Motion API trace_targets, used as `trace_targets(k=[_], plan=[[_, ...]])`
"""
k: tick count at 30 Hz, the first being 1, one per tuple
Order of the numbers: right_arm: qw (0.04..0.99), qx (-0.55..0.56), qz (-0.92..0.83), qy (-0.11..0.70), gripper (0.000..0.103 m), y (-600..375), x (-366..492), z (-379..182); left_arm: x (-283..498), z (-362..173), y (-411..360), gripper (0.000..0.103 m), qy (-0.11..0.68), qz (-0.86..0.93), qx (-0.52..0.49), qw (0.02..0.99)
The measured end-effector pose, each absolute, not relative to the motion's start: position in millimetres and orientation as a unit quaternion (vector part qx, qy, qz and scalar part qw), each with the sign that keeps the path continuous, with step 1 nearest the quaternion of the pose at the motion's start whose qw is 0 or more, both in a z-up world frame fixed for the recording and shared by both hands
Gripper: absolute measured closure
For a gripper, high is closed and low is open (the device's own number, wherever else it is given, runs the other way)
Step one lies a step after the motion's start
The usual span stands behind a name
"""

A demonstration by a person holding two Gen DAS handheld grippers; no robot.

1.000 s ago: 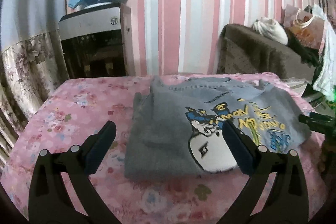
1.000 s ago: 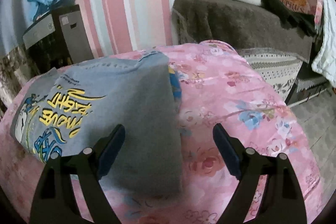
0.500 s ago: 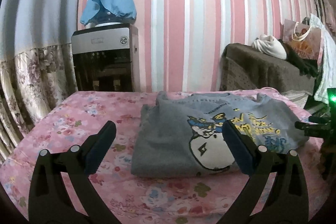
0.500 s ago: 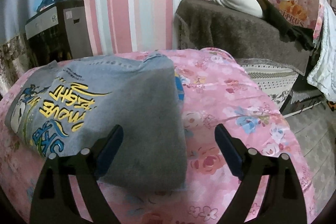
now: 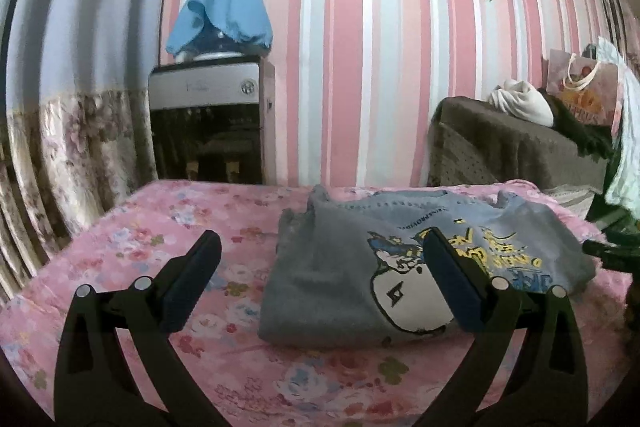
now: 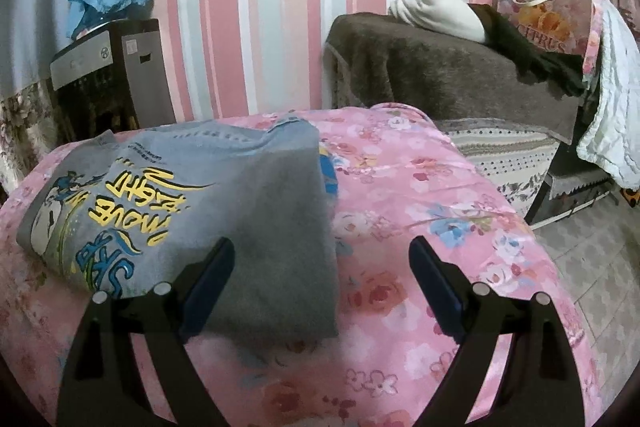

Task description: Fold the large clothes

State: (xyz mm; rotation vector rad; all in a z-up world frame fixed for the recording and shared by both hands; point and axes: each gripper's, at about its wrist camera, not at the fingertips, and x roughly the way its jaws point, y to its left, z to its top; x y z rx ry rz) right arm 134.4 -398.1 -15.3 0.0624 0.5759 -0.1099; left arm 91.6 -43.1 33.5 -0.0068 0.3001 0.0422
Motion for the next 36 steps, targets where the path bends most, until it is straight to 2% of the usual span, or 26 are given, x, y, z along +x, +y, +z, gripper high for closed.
trace_targets(k=[10,19,26,32,36], plan=[[0.96,0.036,-0.047,0.273,0.014,-403,131,-14,86,33,-52,0.003,0.132,0.02,0.008,0.991],[0.951,0.037,-0.043,0.306,0.014,-402,143,-16,111,24,-44,0.003,0.184,0.026,-0.009,0.983],[0.946,0.067,-0.019,0.316,0.014,-415,171,-4,156,24,-62,0.003,0.269,-0.012,-0.021,0.963],[0.925,0.054,-0.003,0.376,0.014,-414,223,-32,213,18,-104,0.003,0.302,-0.012,0.011,0.953],[0.91,0.094,0.005,0.404,0.016,-419,233,-46,245,6,-133,0.003,0.338,-0.018,0.026,0.941]])
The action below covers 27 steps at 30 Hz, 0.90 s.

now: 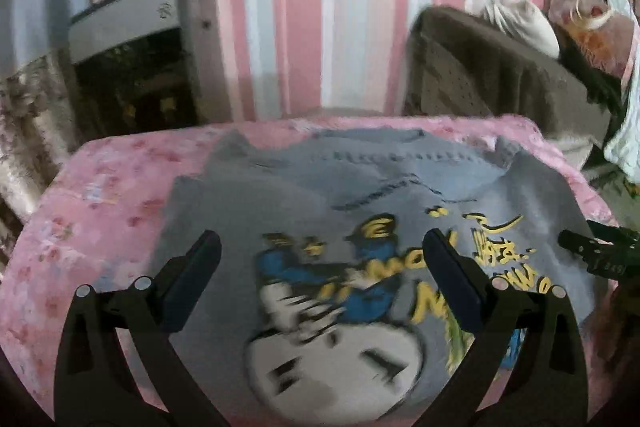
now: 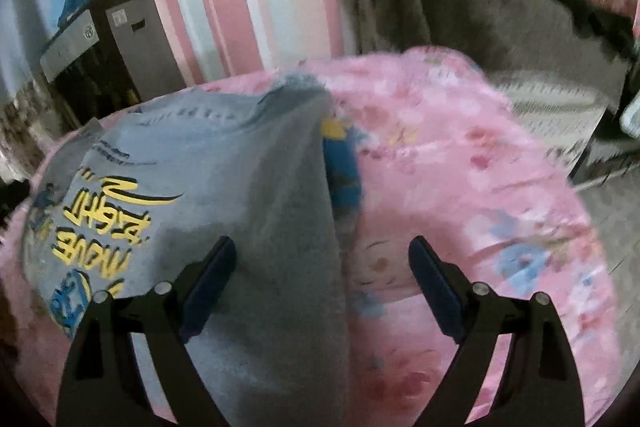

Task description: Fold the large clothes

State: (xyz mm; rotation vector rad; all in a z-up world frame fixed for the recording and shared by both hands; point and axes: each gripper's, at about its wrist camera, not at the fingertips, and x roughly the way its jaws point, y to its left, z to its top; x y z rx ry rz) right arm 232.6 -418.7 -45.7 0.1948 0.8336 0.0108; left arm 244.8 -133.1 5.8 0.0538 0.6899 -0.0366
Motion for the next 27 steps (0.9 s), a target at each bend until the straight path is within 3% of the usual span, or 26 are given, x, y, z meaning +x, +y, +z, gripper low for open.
trace_targets(k=[2,4,8,9,10,13,22,27], plan=[[0.908,0.096,0.014,0.406,0.025,-414,234,-46,257,-7,-145,0.003,0.364,-0.014,0.045,0.93],[0.902,0.107,0.041,0.417,0.043,-406,238,-50,264,-19,-149,0.003,0.379,-0.011,0.047,0.924],[0.899,0.11,0.044,0.421,0.055,-399,243,-51,278,-39,-155,0.003,0.396,0.004,0.078,0.915],[0.902,0.105,0.042,0.417,0.065,-397,243,-48,280,-43,-156,0.003,0.397,0.006,0.081,0.914],[0.907,0.094,0.038,0.408,0.083,-394,240,-43,282,-46,-156,0.003,0.4,0.007,0.079,0.913],[0.911,0.114,0.052,0.393,0.089,-395,237,-29,284,-48,-155,0.003,0.399,0.011,0.078,0.913],[0.923,0.155,0.132,0.326,0.091,-349,229,56,296,-46,-153,0.003,0.408,-0.004,0.07,0.91],[0.926,0.156,0.163,0.303,0.092,-296,235,87,282,-10,-114,0.003,0.384,-0.015,0.045,0.922]])
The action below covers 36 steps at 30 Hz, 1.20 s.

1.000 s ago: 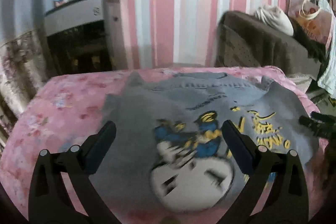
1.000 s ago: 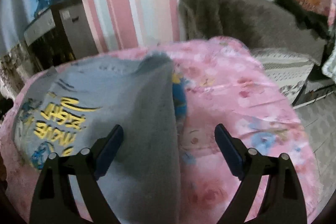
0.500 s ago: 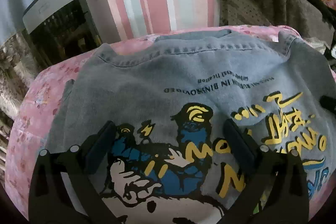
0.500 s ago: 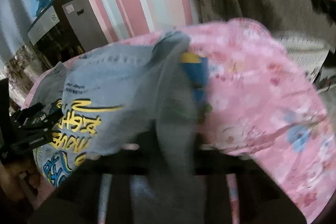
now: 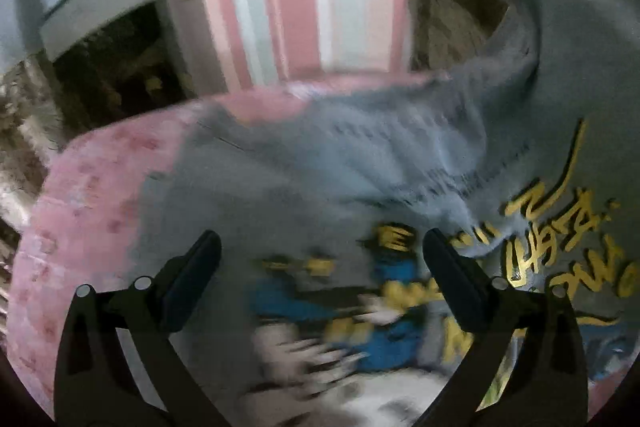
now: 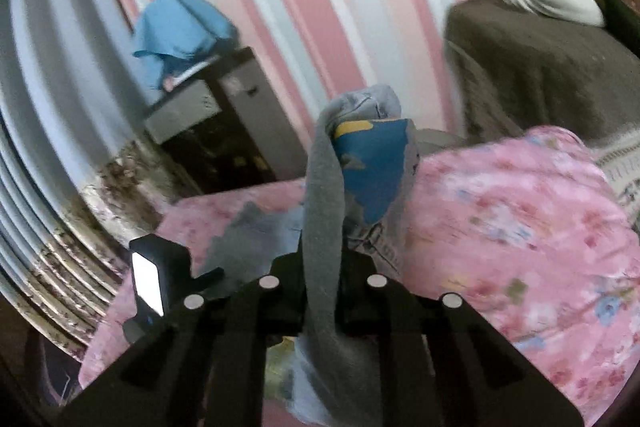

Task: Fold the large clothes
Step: 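Carry the grey t-shirt aside with the right gripper and release it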

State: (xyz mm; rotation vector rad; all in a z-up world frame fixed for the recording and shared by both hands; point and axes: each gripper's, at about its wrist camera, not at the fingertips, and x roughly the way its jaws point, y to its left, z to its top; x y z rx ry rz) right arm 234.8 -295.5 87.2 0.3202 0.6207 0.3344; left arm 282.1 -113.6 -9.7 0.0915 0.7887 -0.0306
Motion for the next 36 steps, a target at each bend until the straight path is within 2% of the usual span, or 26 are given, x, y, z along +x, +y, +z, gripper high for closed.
trace_targets(k=[7,13,15,16,18,20,22,23,24,26,31,36], plan=[[0.929,0.134,0.16,0.305,0.093,-193,249,78,261,34,-12,0.003,0.339,0.054,0.038,0.938],[0.908,0.075,0.119,0.394,0.089,-104,277,-9,246,21,66,0.003,0.365,0.098,0.001,0.926],[0.917,0.049,0.107,0.382,0.087,-92,273,-16,239,11,80,0.003,0.374,0.101,-0.007,0.922],[0.92,0.039,0.118,0.372,0.068,-86,269,-12,235,7,84,0.003,0.377,0.1,-0.012,0.921],[0.918,0.039,0.141,0.369,0.044,-86,264,-1,227,6,90,0.003,0.378,0.098,-0.024,0.92],[0.925,0.044,0.155,0.343,0.043,-95,252,23,218,8,89,0.003,0.375,0.096,-0.034,0.921],[0.945,0.057,0.151,0.284,0.04,-127,225,60,212,14,83,0.003,0.369,0.086,-0.044,0.924],[0.954,0.061,0.135,0.259,0.037,-145,214,75,208,22,76,0.003,0.362,0.076,-0.048,0.928],[0.963,0.068,0.109,0.239,0.028,-169,203,88,206,27,70,0.003,0.357,0.068,-0.049,0.93],[0.968,0.07,0.071,0.232,0.024,-209,193,99,203,40,48,0.003,0.346,0.043,-0.049,0.936],[0.966,0.083,0.014,0.246,0.024,-291,176,85,204,59,-19,0.003,0.33,-0.009,-0.031,0.943],[0.958,0.101,-0.001,0.27,0.024,-333,160,54,215,54,-87,0.003,0.331,-0.039,-0.002,0.943]])
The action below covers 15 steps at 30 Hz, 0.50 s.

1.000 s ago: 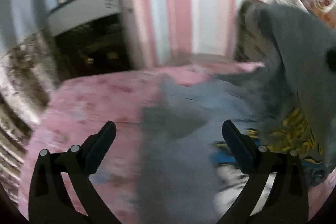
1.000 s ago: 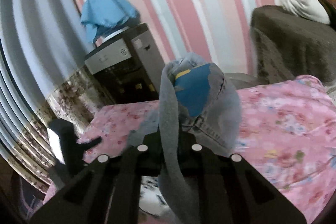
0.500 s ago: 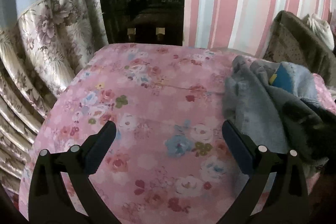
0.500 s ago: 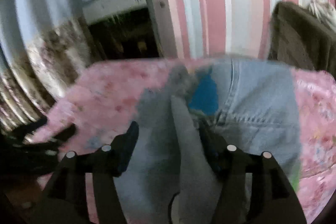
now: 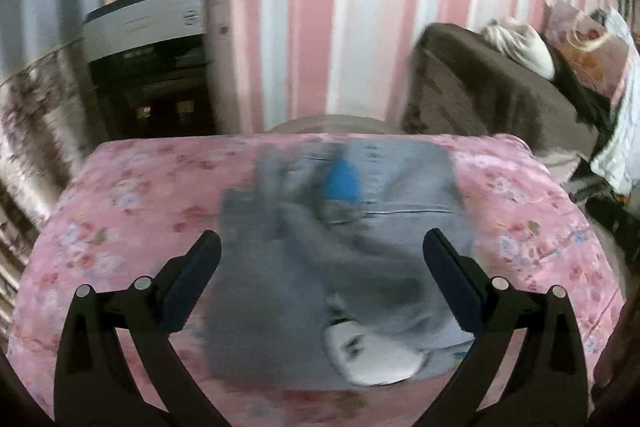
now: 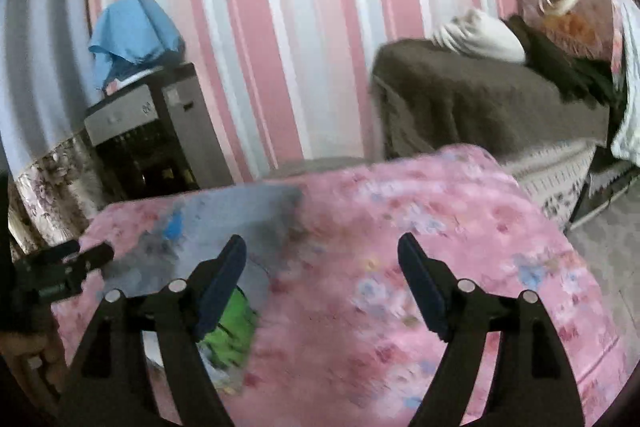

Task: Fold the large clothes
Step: 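Grasp the light blue jeans with the left gripper and fold them over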

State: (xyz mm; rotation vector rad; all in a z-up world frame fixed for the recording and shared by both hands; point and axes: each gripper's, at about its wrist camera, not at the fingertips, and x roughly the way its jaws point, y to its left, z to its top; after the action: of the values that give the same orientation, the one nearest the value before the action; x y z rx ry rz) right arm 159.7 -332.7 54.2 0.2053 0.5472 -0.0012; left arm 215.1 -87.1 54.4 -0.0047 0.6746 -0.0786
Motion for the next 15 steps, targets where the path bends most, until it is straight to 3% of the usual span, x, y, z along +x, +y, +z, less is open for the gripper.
trace_targets(k=[4,5,6,9,15], plan=[[0.95,0.115,0.01,0.292,0.024,-339,153,30,231,32,-119,0.003,0.345,-0.028,0.06,0.936],[0.949,0.114,0.011,0.293,0.024,-335,153,28,235,24,-120,0.015,0.355,-0.032,0.063,0.932],[0.949,0.112,0.015,0.295,0.024,-333,153,25,239,13,-118,0.04,0.367,-0.042,0.06,0.927],[0.945,0.108,0.032,0.306,0.024,-321,154,17,235,-1,-103,0.069,0.372,-0.062,0.039,0.925],[0.951,0.079,0.074,0.29,0.024,-277,161,34,188,48,-77,0.076,0.277,-0.051,0.063,0.957]])
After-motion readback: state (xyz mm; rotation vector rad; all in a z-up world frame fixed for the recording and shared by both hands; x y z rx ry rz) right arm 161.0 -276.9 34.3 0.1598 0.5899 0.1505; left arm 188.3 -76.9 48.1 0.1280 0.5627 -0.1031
